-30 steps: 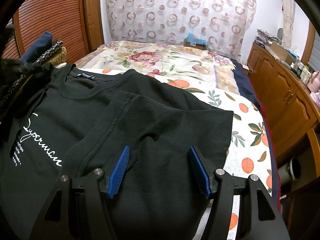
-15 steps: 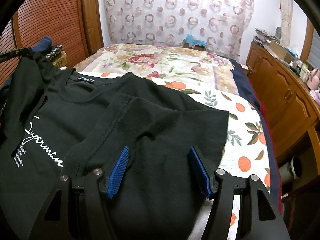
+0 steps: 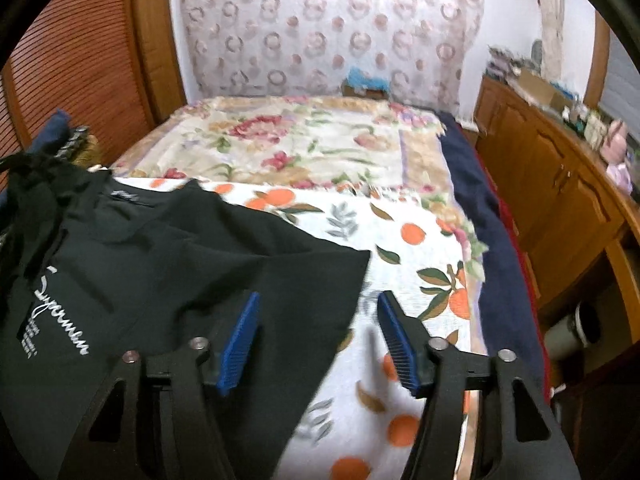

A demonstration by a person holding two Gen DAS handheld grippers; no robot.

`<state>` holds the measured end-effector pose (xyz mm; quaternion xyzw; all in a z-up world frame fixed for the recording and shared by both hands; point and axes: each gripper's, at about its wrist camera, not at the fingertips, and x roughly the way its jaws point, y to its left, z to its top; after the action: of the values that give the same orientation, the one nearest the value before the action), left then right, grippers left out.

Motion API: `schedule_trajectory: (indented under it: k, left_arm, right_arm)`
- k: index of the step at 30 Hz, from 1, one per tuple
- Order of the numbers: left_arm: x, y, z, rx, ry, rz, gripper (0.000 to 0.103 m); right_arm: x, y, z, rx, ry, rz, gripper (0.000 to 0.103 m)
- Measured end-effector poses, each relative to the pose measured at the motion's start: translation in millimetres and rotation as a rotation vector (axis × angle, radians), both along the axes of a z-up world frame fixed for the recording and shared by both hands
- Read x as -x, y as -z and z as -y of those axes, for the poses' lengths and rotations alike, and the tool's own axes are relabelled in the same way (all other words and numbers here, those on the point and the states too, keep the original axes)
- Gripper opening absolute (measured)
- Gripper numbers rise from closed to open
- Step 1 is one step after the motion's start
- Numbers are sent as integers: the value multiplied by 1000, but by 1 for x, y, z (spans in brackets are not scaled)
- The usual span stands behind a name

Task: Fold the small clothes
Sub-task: 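Grasp the T-shirt edge with the right gripper while the left gripper holds and lifts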

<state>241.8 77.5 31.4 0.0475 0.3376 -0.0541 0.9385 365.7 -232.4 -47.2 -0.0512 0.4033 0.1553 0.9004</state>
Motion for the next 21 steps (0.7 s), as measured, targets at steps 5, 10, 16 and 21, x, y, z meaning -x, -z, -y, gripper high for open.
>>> schedule_trajectory:
  k: [5,10,16,21]
  left_arm:
    - [10,5,2,10,23,-11,2]
    - [30,5,-1,49,45,-9,2]
    - [76,-13,-5,54,48,40,2]
    - [121,-15,-16,57,27,64,2]
  right_arm:
    - [-21,5,-6,4,-36,-19,29]
    - [-17,-3,-19,-32,-90,-2,7]
    - [39,-53,-20,-89,-108,169,7]
    - [104,-80,-17,-90,-129,272,7]
